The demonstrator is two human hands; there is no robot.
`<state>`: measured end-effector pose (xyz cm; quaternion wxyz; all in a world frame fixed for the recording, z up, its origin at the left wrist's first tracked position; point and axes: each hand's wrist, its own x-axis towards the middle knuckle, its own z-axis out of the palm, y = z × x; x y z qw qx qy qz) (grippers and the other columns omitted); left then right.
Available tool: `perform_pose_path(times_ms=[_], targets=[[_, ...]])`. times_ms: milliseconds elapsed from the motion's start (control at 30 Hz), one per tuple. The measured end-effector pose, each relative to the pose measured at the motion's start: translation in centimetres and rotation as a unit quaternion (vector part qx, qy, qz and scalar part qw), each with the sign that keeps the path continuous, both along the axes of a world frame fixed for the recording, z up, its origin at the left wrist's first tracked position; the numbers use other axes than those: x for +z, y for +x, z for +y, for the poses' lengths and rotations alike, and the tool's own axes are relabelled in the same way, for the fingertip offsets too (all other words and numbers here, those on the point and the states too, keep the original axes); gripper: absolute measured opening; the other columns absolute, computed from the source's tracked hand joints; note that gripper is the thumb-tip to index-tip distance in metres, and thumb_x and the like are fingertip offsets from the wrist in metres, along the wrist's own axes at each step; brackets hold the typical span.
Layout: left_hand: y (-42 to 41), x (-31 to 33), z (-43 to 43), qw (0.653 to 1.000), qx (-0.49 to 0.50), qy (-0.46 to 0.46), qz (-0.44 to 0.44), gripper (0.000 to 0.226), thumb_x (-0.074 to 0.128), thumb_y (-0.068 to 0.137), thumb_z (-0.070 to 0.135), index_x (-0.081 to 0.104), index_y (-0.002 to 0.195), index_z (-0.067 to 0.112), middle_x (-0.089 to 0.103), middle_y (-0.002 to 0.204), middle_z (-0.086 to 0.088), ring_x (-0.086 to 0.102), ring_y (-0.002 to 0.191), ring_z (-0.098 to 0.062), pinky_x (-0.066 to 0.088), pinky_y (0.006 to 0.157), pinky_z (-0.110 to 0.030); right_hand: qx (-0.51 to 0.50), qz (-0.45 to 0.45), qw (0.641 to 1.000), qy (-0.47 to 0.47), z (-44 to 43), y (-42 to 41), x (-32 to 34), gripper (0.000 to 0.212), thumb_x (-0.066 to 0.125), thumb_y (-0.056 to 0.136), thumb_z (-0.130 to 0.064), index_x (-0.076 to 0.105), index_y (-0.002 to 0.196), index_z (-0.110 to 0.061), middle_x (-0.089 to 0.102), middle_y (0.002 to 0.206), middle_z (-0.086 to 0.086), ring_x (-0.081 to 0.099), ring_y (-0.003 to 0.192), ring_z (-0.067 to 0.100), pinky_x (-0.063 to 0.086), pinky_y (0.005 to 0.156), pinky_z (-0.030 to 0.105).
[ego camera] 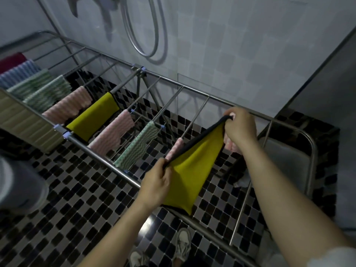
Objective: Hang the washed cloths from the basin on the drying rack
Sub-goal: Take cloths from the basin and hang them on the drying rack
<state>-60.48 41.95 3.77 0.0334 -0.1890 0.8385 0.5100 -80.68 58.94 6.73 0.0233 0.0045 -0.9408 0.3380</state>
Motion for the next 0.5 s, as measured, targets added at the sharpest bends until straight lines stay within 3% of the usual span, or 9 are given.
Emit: perform_pose_path(times_ms=[67, 167, 233, 300, 367, 500], targets=[[0.3, 0.2, 0.3, 0.996, 0.007, -0.086, 0.011, 0.016, 0.045, 0.100, 0.020, 0.046, 0.116, 0.024, 0.056, 0.074, -0.001, 0.050, 0.056, -0.011, 0.038, 0.049, -0.026, 0.010, -0.003, 1.000, -0.012, -1.2, 0.0, -0.8, 0.021, 0.051, 0.092, -0.010, 0.065, 0.102, -0.021, 0.060, 0.099, 0.002, 0.056, 0.083, 0.019, 0.044, 0.068, 0.028], [0.4, 0.7, 0.9, 0.990, -0.047, -0.132, 0.012, 0.047, 0.055, 0.094, 0.013, 0.036, 0.130, 0.036, 0.058, 0.088, 0.008, 0.059, 0.065, -0.010, 0.037, 0.047, -0.017, 0.031, -0.035, 0.999, -0.002, -1.9, -0.1, -1.9, 0.013, 0.052, 0.090, -0.015, 0.065, 0.091, -0.012, 0.060, 0.089, 0.005, 0.052, 0.077, 0.022, 0.040, 0.065, 0.027], [0.2, 0.7, 0.8, 0.982, -0.106, -0.157, -0.019, 0.053, 0.061, 0.087, 0.013, 0.042, 0.127, 0.042, 0.058, 0.113, 0.006, 0.062, 0.082, -0.008, 0.050, 0.060, -0.021, 0.042, -0.063, 0.997, -0.001, -2.0, -0.5, -2.1, 0.018, 0.052, 0.089, -0.019, 0.063, 0.079, -0.009, 0.058, 0.076, 0.005, 0.053, 0.070, 0.024, 0.039, 0.059, 0.028], [0.1, 0.6, 0.7, 0.961, -0.177, -0.201, -0.070, 0.052, 0.062, 0.082, 0.016, 0.051, 0.126, 0.041, 0.044, 0.141, 0.003, 0.057, 0.112, -0.013, 0.055, 0.081, -0.030, 0.035, -0.087, 0.995, -0.021, -2.1, -0.9, -1.9, 0.029, 0.051, 0.089, -0.019, 0.053, 0.062, -0.011, 0.051, 0.061, 0.004, 0.049, 0.060, 0.023, 0.034, 0.050, 0.028], [0.3, 0.3, 0.8, 0.942, -0.214, -0.229, -0.117, 0.057, 0.062, 0.082, 0.018, 0.049, 0.134, 0.038, 0.038, 0.144, 0.002, 0.047, 0.127, -0.019, 0.051, 0.091, -0.033, 0.008, -0.080, 0.995, -0.050, -2.2, -1.7, -1.4, 0.036, 0.049, 0.088, -0.020, 0.042, 0.053, -0.015, 0.045, 0.054, 0.004, 0.046, 0.058, 0.025, 0.032, 0.051, 0.030], [0.1, 0.0, 1.4, 0.930, -0.210, -0.277, -0.116, 0.071, 0.062, 0.082, 0.016, 0.035, 0.145, 0.034, 0.041, 0.135, 0.001, 0.055, 0.111, -0.020, 0.050, 0.071, -0.029, -0.027, -0.022, 0.996, -0.076, -3.1, -3.2, -0.9, 0.038, 0.049, 0.088, -0.024, 0.042, 0.051, -0.015, 0.045, 0.053, 0.005, 0.048, 0.058, 0.027, 0.034, 0.056, 0.030]])
